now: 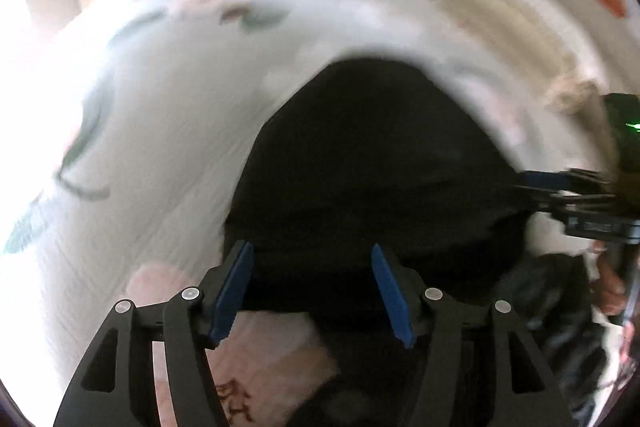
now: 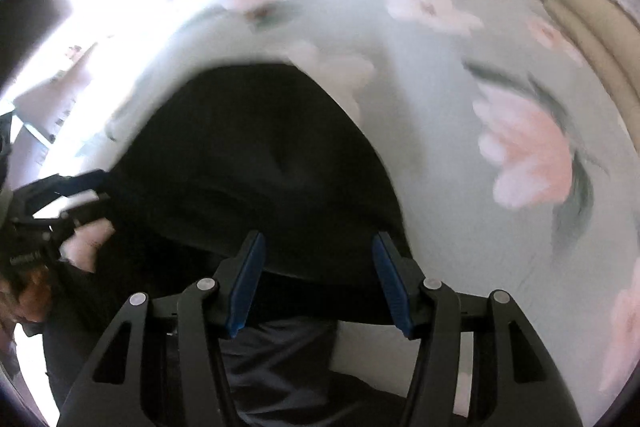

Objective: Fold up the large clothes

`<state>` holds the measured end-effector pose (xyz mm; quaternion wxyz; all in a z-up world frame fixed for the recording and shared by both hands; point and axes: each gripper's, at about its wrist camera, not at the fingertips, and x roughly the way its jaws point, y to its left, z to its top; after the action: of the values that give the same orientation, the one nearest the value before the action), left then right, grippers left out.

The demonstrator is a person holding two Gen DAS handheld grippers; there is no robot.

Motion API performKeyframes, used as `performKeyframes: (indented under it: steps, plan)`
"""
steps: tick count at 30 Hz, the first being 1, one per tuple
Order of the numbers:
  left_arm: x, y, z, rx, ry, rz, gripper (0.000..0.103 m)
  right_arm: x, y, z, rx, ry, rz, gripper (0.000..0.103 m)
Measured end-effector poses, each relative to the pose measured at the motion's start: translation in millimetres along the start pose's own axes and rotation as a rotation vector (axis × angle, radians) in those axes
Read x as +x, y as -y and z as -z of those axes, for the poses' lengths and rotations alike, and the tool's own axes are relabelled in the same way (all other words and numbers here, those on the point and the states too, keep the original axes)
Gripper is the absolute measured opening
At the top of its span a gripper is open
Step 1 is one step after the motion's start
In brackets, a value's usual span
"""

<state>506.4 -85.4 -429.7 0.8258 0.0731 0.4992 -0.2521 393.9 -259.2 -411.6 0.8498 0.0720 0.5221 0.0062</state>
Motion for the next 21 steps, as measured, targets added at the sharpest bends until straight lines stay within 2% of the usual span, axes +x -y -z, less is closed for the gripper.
performKeyframes:
  steps: [1, 2, 4, 6, 8, 11, 14, 18, 21]
  plan:
    - [9, 3, 2, 0.017, -0.023, -0.017, 0.063, 15, 2, 3, 0.009, -0.042, -0.008, 0.056]
    - [13, 8, 4, 0.052, -0.01, -0.045, 0.064, 21, 2, 3, 0.001, -0.049, -0.006, 0.056]
    - [15, 15, 3, 0.081, -0.008, -0.08, 0.064, 24, 0, 1, -0.022, -0.028, 0.011, 0.056]
    - [13, 14, 0, 0.071, -0.012, -0.067, 0.064, 24, 3, -3, -0.004, -0.038, -0.011, 0.057]
    - [-1, 8, -2, 0.044, 0.016, -0.019, 0.064, 17, 11, -7, 0.0, -0.043, -0.06, 0.057]
    - [-32, -12, -5, -0.016, 0.114, 0.071, 0.065, -8, 35, -8, 0.048, -0.015, -0.187, 0.057]
    - [-46, -40, -19, -0.115, 0.156, 0.139, 0.073, -25, 70, -9, 0.124, 0.007, -0.288, 0.06]
    - [-24, -73, -35, -0.242, 0.108, 0.191, 0.073, -7, 91, -2, 0.22, -0.048, -0.346, 0.06]
    - [5, -82, -39, -0.324, 0.029, 0.305, 0.073, 23, 95, 0, 0.267, -0.102, -0.463, 0.06]
